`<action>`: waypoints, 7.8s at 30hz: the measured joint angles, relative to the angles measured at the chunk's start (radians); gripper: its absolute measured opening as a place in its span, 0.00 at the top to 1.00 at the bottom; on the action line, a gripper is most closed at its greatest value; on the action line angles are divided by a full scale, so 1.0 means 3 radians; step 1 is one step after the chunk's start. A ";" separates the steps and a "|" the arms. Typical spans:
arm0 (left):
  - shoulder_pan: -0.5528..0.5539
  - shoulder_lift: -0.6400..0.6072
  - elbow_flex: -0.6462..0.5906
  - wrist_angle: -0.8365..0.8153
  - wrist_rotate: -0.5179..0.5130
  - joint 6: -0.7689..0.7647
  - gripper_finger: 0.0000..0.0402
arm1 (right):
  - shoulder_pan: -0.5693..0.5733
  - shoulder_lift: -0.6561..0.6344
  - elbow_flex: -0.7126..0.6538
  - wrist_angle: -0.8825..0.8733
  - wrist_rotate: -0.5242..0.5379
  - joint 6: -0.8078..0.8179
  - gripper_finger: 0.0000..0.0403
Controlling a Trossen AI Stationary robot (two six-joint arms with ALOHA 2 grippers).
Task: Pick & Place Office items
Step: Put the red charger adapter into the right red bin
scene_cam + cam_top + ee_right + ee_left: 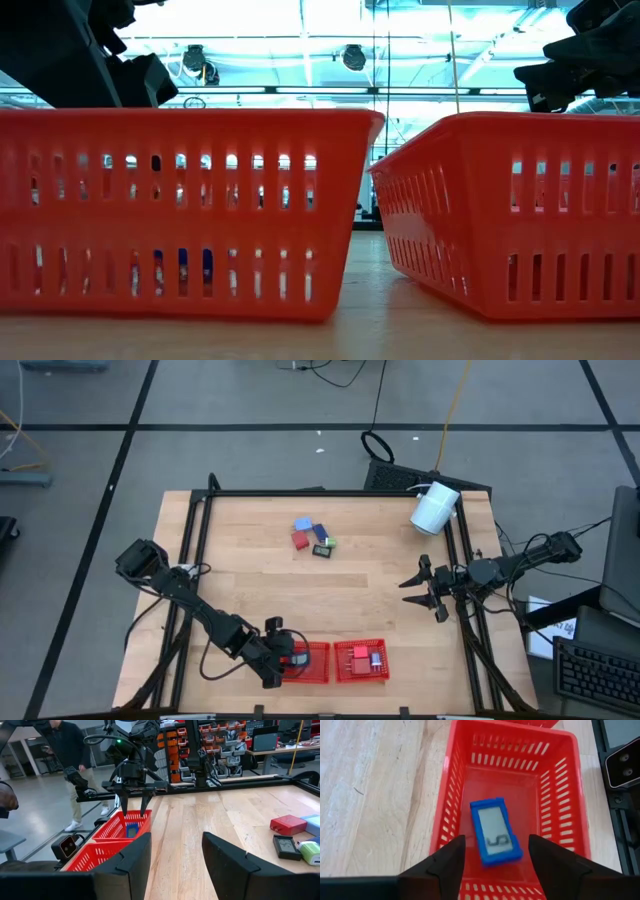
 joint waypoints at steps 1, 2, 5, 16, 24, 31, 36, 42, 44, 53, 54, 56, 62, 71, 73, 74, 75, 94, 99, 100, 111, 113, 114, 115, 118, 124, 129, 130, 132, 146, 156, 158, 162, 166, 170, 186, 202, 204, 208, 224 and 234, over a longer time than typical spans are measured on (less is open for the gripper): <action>0.0000 0.0000 0.0000 0.0001 0.0001 0.0000 0.44 | 0.0000 -0.0001 0.0000 0.0000 0.0001 0.0000 0.59; 0.0000 0.0000 0.0000 0.0001 0.0002 0.0000 0.43 | -0.0001 0.0001 0.0000 0.0000 0.0000 0.0000 0.59; 0.0000 0.0000 0.0000 0.0003 0.0021 0.0001 0.41 | -0.0001 -0.0001 0.0000 0.0000 0.0000 0.0000 0.59; 0.0130 -0.0545 -0.0003 -0.0014 0.0370 0.0242 0.40 | 0.0000 -0.0001 0.0000 0.0000 0.0001 0.0000 0.59; 0.0168 -0.1083 -0.0002 0.0405 -0.0274 0.0853 0.40 | -0.0001 -0.0001 0.0000 0.0000 0.0001 0.0005 0.59; 0.0261 -0.1213 -0.0001 0.0809 -0.0896 0.1427 0.40 | -0.0001 -0.0001 0.0000 0.0000 0.0001 0.0001 0.59; 0.0458 -0.1209 -0.0001 0.0681 -0.1073 0.1521 0.40 | 0.0000 0.0000 0.0000 0.0000 0.0000 0.0013 0.59; 0.0800 -0.1203 -0.0001 0.0652 -0.1111 0.1661 0.40 | 0.0000 0.0001 0.0000 0.0001 0.0000 0.0100 0.59; 0.0921 -0.1203 -0.0001 0.0614 -0.1109 0.1702 0.40 | 0.0000 0.0001 0.0000 0.0000 0.0001 0.0100 0.59; 0.1524 -0.1202 -0.0092 0.0471 -0.1099 0.1463 0.40 | 0.0000 0.0001 0.0000 0.0025 0.0066 0.0113 0.59; 0.1597 -0.1202 -0.0105 0.0477 -0.1101 0.1422 0.40 | 0.0000 -0.0001 0.0000 0.0025 0.0092 0.0113 0.59; 0.1743 -0.1202 -0.0142 0.0484 -0.1104 0.1333 0.40 | -0.0001 0.0001 0.0000 0.0019 0.0107 0.0098 0.59; 0.2164 -0.1202 -0.0317 0.0481 -0.1101 0.1095 0.40 | -0.0001 -0.0001 0.0000 0.0014 0.0106 0.0079 0.59; 0.2624 -0.1125 -0.0594 0.0549 -0.0903 0.0622 0.40 | -0.0001 0.0001 0.0000 0.0014 0.0130 0.0078 0.59; 0.2701 -0.1037 -0.0560 0.0403 -0.0766 0.0546 0.40 | -0.0001 -0.0001 0.0000 0.0019 0.0210 0.0076 0.59; 0.2741 -0.0975 -0.0517 0.0369 -0.0686 0.0459 0.40 | -0.0001 0.0000 0.0000 0.0022 0.0266 0.0077 0.59; 0.2783 -0.0911 -0.0467 0.0354 -0.0595 0.0362 0.40 | -0.0001 0.0001 0.0000 0.0022 0.0313 0.0076 0.59; 0.3066 0.0196 -0.0244 0.0879 -0.0142 0.0105 0.40 | -0.0001 0.0015 0.0000 0.0028 0.0351 0.0106 0.59; 0.3062 0.0326 -0.0244 0.0961 0.0043 0.0093 0.40 | -0.0001 0.0015 0.0000 0.0031 0.0351 0.0105 0.59; 0.3062 0.0354 -0.0244 0.0968 0.0040 0.0089 0.40 | -0.0001 0.0015 0.0000 0.0031 0.0350 0.0104 0.59; 0.2973 0.0226 -0.0240 0.0651 0.0728 0.0140 0.40 | -0.0001 0.0015 0.0000 0.0037 0.0346 0.0114 0.59; 0.2933 0.0133 -0.0242 0.0418 0.0742 0.0177 0.40 | -0.0001 0.0014 0.0000 0.0037 0.0341 0.0114 0.59; 0.2911 0.0080 -0.0245 0.0276 0.0714 0.0177 0.40 | -0.0001 0.0015 0.0000 0.0032 0.0338 0.0113 0.59; 0.2885 0.0020 -0.0249 0.0154 0.0646 0.0179 0.40 | -0.0001 0.0015 0.0000 0.0029 0.0338 0.0111 0.59; 0.2789 -0.0168 -0.0249 -0.0159 0.0285 0.0117 0.40 | -0.0001 0.0015 0.0000 0.0025 0.0338 0.0109 0.59; 0.2586 -0.0457 -0.0249 -0.0695 -0.0144 -0.0393 0.40 | -0.0001 0.0014 0.0000 0.0025 0.0338 0.0106 0.59; 0.2491 -0.0445 -0.0247 -0.1033 -0.0156 -0.1172 0.40 | -0.0001 0.0015 0.0000 0.0025 0.0337 0.0104 0.59; 0.2491 -0.0439 -0.0247 -0.1089 -0.0159 -0.1281 0.40 | -0.0001 0.0014 0.0000 0.0025 0.0338 0.0104 0.59; 0.2506 -0.0439 -0.0247 -0.1206 -0.0169 -0.1417 0.40 | -0.0001 0.0014 0.0000 0.0025 0.0337 0.0104 0.59; 0.2727 -0.0150 -0.0241 -0.0980 0.0031 -0.1341 0.39 | -0.0001 0.0017 0.0000 0.0025 0.0336 0.0165 0.59; 0.2828 0.0003 -0.0246 -0.0840 0.0040 -0.1191 0.23 | 0.0000 0.0017 0.0000 0.0025 0.0334 0.0178 0.59; 0.2836 -0.0001 -0.0243 -0.0875 0.0027 -0.1129 0.21 | 0.0000 0.0017 0.0000 0.0026 0.0334 0.0178 0.59; 0.2836 0.0001 -0.0252 -0.0883 0.0022 -0.0762 0.20 | 0.0000 0.0017 0.0000 0.0026 0.0333 0.0178 0.59; 0.2836 0.0000 -0.0249 -0.0881 0.0006 -0.0102 0.20 | 0.0000 0.0017 0.0000 0.0025 0.0333 0.0178 0.59; 0.2833 0.0000 -0.0249 -0.0888 0.0006 0.0719 0.20 | 0.0000 0.0017 0.0000 0.0025 0.0334 0.0179 0.59; 0.2884 -0.0085 -0.0245 -0.0362 -0.0293 0.2345 0.20 | 0.0000 0.0016 0.0000 0.0024 0.0334 0.0166 0.59; 0.3162 0.0140 -0.0242 -0.0345 0.0549 0.2662 0.20 | -0.0001 0.0070 -0.0001 0.0020 0.0330 0.0182 0.59; 0.3166 0.0141 -0.0243 -0.0346 0.0573 0.2645 0.20 | 0.0000 0.0072 -0.0001 0.0023 0.0327 0.0183 0.59; 0.3157 0.0136 -0.0243 -0.0321 0.0557 0.2645 0.22 | 0.0000 0.0076 -0.0001 0.0023 0.0329 0.0181 0.59; 0.3154 0.0142 -0.0248 -0.0287 0.0549 0.2317 0.69 | 0.0000 0.0076 -0.0001 0.0023 0.0332 0.0181 0.59; 0.2982 0.0141 -0.0248 -0.0289 0.0328 0.2009 0.68 | 0.0000 0.0076 -0.0001 0.0023 0.0335 0.0224 0.59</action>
